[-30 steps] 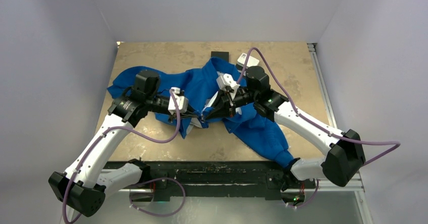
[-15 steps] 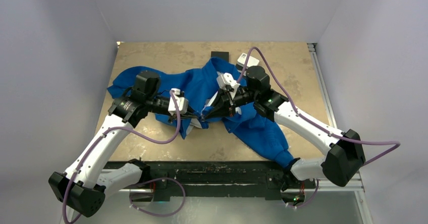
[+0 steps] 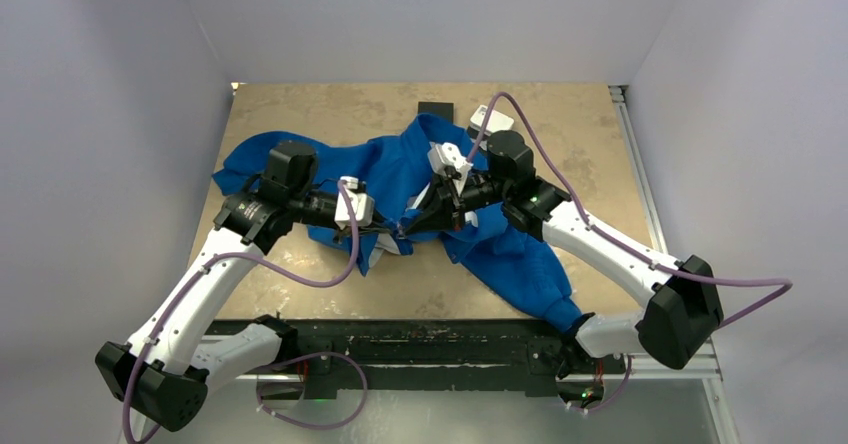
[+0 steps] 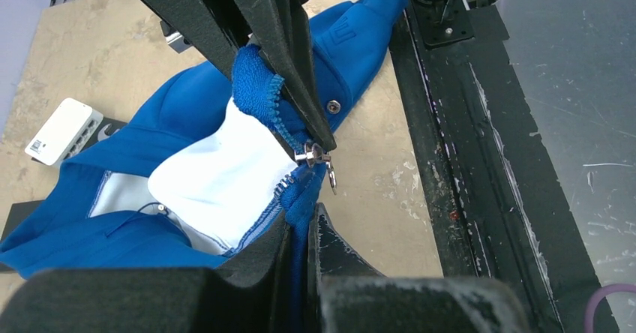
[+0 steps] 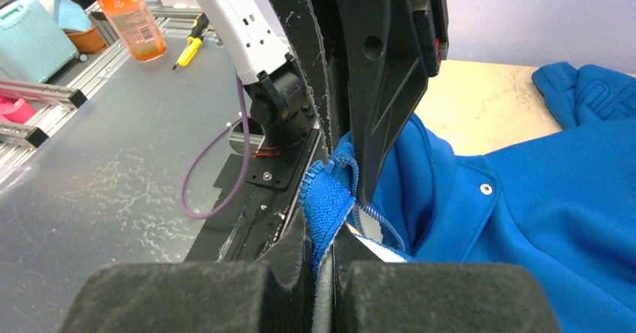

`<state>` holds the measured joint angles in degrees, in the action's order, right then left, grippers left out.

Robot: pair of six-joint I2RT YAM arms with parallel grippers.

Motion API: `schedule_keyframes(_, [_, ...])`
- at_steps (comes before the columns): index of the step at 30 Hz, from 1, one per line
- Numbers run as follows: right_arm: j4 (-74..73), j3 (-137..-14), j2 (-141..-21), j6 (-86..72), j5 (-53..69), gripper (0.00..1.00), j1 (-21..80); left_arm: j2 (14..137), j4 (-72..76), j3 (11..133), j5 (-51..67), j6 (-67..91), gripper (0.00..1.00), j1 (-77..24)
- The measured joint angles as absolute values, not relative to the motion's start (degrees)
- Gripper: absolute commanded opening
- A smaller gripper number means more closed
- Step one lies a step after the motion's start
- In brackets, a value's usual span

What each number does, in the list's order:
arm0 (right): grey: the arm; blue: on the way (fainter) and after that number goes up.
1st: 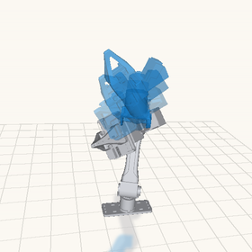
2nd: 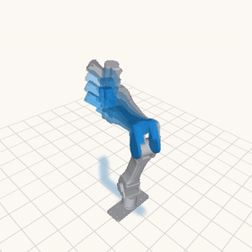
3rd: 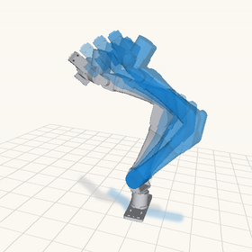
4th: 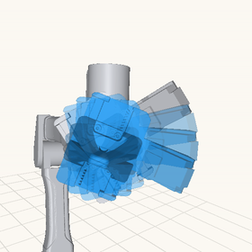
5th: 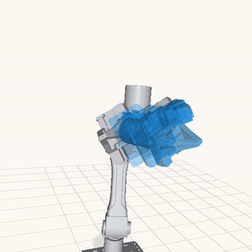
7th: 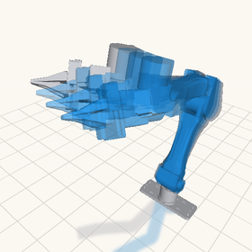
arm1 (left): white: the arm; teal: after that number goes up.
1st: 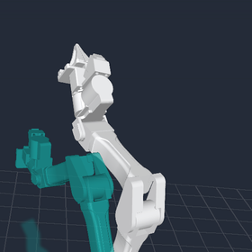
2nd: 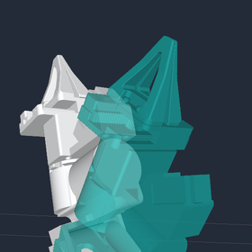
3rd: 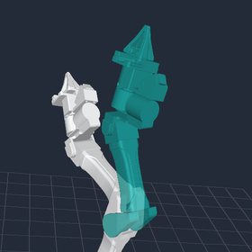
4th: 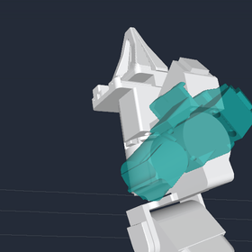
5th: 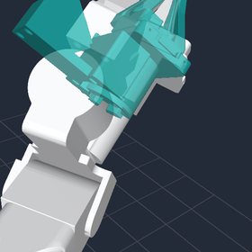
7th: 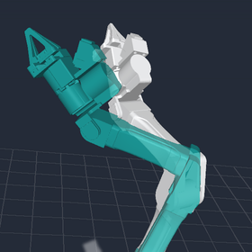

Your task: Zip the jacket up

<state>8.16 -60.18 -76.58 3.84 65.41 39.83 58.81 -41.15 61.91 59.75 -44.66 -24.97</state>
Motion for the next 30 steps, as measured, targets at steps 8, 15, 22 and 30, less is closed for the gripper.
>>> schedule_keyframes(8, [7.22,-60.86,-77.52,2.31,64.12,0.00,39.83,58.48,-41.34,61.47,58.04,-46.37,0.00,-25.87])
schedule_keyframes(15, [7.16,-60.86,-77.52,1.23,63.22,0.00,40.12,58.37,-41.28,61.14,57.01,-47.42,0.00,-26.44])
schedule_keyframes(22, [3.05,-62.43,-77.71,1.43,60.53,0.00,41.36,58.37,-42.37,61.04,55.59,-48.86,0.00,-26.68])
schedule_keyframes(30, [-1.26,-65.25,-79.46,2.85,59.53,0.00,41.89,58.33,-46.04,61.04,55.96,-54.28,0.00,-26.83])
